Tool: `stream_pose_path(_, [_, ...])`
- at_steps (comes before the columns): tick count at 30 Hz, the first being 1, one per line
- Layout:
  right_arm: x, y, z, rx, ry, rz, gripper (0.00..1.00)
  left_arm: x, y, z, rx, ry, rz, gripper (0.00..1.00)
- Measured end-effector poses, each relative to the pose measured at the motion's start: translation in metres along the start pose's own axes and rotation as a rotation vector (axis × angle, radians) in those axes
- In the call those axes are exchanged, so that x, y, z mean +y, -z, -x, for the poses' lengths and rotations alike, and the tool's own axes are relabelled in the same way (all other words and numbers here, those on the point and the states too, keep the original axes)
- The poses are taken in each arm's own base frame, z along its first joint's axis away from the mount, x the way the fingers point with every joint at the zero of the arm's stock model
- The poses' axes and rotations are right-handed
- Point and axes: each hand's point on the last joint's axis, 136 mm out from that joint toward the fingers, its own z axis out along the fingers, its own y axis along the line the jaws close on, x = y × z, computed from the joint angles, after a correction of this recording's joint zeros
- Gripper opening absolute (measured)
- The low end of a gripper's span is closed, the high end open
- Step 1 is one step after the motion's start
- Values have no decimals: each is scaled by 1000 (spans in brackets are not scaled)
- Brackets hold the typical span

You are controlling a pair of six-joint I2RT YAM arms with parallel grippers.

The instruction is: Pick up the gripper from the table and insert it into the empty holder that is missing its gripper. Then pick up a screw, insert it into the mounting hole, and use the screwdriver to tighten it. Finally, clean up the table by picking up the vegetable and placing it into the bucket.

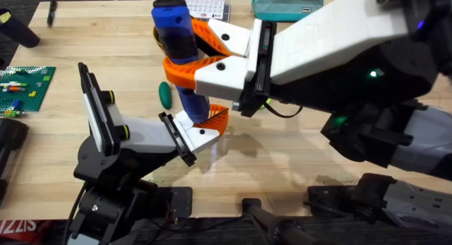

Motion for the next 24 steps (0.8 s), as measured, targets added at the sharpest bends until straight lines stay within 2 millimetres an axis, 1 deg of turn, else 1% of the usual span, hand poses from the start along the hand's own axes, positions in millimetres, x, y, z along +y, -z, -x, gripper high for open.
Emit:
stream_pose_path(3, [-2,0,-4,14,-4,-10,53,0,0,0,-1,0,-3,8])
stream_pose_path(16, [-4,1,-4,14,-3,-16,53,-1,0,1,-2,2,-3,7])
stream_pose_path(19, [-3,1,1,-6,7,-12,53,0,0,1,-2,1,-2,8])
stream_pose_path(24, [2,6,19,-65,41,2,53,0,0,1,-2,2,-2,7])
